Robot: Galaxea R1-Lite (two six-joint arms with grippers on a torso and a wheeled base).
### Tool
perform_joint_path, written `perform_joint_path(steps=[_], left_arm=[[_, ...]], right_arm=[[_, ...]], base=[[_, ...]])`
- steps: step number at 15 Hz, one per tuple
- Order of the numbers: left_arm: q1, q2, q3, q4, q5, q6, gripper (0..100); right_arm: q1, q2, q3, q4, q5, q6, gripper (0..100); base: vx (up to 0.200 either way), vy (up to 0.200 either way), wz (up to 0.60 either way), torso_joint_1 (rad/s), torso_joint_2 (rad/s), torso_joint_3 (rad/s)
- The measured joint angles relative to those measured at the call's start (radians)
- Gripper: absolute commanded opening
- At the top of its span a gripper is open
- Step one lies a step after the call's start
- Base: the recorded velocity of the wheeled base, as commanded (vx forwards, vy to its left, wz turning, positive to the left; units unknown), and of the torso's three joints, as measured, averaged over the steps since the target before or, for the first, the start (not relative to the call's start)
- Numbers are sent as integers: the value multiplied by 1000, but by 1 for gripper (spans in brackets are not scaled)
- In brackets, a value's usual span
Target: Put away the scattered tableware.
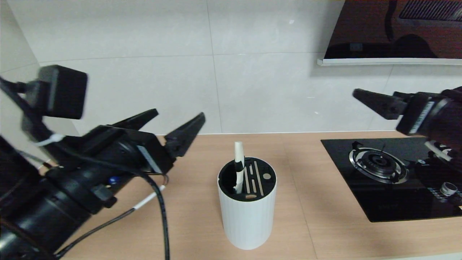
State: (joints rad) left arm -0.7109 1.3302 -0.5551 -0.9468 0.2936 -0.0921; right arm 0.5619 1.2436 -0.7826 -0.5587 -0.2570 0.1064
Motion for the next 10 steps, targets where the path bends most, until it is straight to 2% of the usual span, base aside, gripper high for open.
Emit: perform_joint_path(steps=[3,5,8,10], left_arm=[[90,-193,36,139,-13,14,100],[143,-338,42,297,-15,30,100],[227,-581,32,590,-19,48,100],[290,-732,24,748,-21,53,100]], right_arm=[[-133,-183,107,4,30,-62,100],[-209,-293,149,34,54,-72,100],[-283,-467,185,198,65,-75,100],[-301,-600,193,372,65,-77,100]], base=[[0,0,0,0,0,0],[0,0,0,0,0,0],[0,0,0,0,0,0],[0,0,0,0,0,0]])
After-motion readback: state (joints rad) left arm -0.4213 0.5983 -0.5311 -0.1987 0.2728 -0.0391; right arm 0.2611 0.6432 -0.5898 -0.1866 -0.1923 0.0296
